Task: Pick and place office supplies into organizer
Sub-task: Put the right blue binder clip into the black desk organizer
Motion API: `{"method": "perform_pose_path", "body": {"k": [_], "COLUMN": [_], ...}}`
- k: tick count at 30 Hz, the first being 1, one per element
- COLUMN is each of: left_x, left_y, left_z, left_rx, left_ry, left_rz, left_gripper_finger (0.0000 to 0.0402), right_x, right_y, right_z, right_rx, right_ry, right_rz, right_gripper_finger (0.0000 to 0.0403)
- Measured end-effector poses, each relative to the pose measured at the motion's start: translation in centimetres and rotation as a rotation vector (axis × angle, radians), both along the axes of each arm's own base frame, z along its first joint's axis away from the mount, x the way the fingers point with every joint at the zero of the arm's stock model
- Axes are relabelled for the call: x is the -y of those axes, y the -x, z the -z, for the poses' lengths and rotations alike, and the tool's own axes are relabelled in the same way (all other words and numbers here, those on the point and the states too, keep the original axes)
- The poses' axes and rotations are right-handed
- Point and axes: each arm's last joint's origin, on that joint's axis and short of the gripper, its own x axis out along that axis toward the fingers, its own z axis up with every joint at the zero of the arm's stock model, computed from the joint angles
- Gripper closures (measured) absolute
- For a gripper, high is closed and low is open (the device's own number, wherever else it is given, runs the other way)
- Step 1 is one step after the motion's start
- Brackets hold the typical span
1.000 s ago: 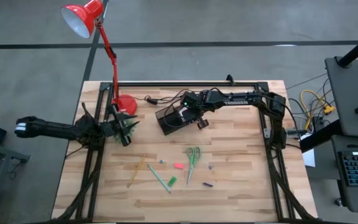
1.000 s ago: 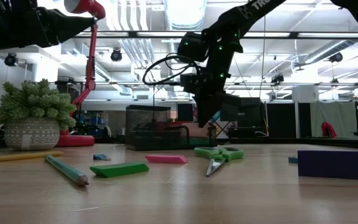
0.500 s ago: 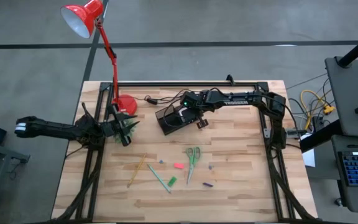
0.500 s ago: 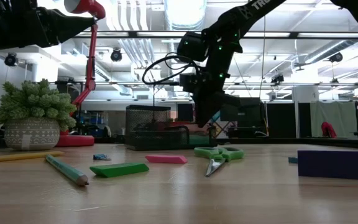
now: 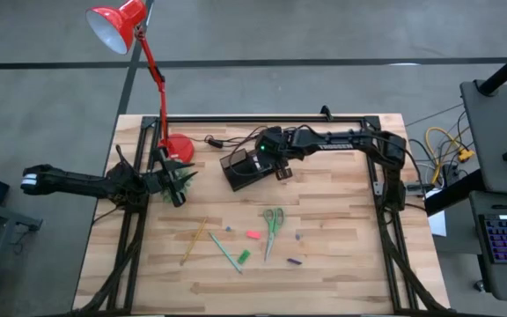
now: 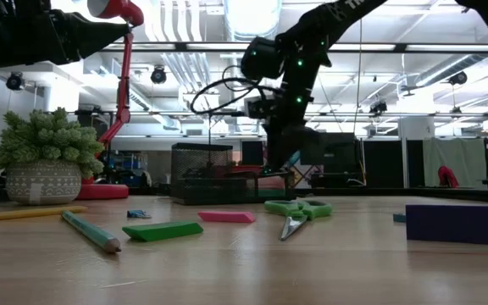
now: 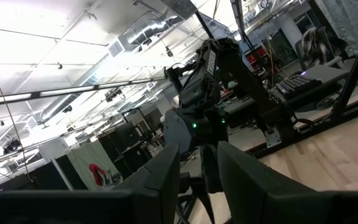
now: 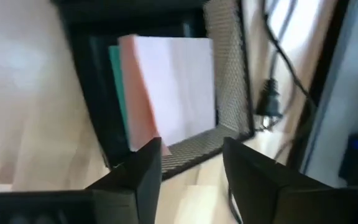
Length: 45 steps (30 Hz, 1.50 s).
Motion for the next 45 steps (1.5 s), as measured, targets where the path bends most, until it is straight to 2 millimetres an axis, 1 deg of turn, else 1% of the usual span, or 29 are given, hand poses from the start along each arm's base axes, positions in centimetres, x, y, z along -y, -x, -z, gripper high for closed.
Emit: {"method": "perform_pose_path", "body": {"k": [4, 8, 11, 15, 18, 24, 27, 30, 32, 35, 40, 42, 45], "left_x": [0.0, 0.0, 0.0, 0.0, 0.0, 0.0, 0.0, 0.0, 0.0, 0.0, 0.0, 0.0, 0.0], "left_y": [0.0, 0.0, 0.0, 0.0, 0.0, 0.0, 0.0, 0.0, 0.0, 0.0, 0.0, 0.0, 0.0], "left_z": [0.0, 0.0, 0.0, 0.0, 0.0, 0.0, 0.0, 0.0, 0.0, 0.0, 0.0, 0.0, 0.0], "left_rx": [0.0, 0.0, 0.0, 0.0, 0.0, 0.0, 0.0, 0.0, 0.0, 0.0, 0.0, 0.0, 0.0], "left_ry": [0.0, 0.0, 0.0, 0.0, 0.0, 0.0, 0.0, 0.0, 0.0, 0.0, 0.0, 0.0, 0.0], "left_rz": [0.0, 0.0, 0.0, 0.0, 0.0, 0.0, 0.0, 0.0, 0.0, 0.0, 0.0, 0.0, 0.0], "left_gripper_finger": [0.0306, 0.0306, 0.0306, 0.0306, 0.0306, 0.0306, 0.0306, 0.0306, 0.0306, 0.0306, 0.0306, 0.0306, 0.0306], "right_x": [-1.1, -2.8, -4.5, -6.9, -8.9, -12.9, -14.8, -16.5, -17.6, -19.2, -21.0, -21.6, -22.5], "right_y": [-0.1, -0.1, -0.1, 0.0, 0.2, 1.4, 2.1, 2.3, 2.5, 2.8, 3.1, 3.5, 4.2], "right_z": [-0.7, -1.9, -2.8, -3.2, -3.1, -2.6, -2.4, -2.4, -2.4, -2.4, -2.1, -1.8, -0.8], "right_rx": [0.055, 0.112, 0.152, 0.159, 0.136, 0.006, -0.068, -0.106, -0.122, -0.126, -0.083, -0.096, -0.129], "right_ry": [-0.031, -0.058, -0.082, -0.115, -0.146, -0.21, -0.343, -0.492, -0.539, -0.539, -0.477, -0.47, -0.456], "right_rz": [0.071, 0.111, 0.126, 0.133, 0.145, 0.12, 0.091, 0.028, -0.006, -0.018, 0.054, 0.044, 0.013], "right_gripper_finger": [0.0239, 0.0245, 0.025, 0.0255, 0.0254, 0.0262, 0.0267, 0.0273, 0.0276, 0.0281, 0.0285, 0.0282, 0.027]}}
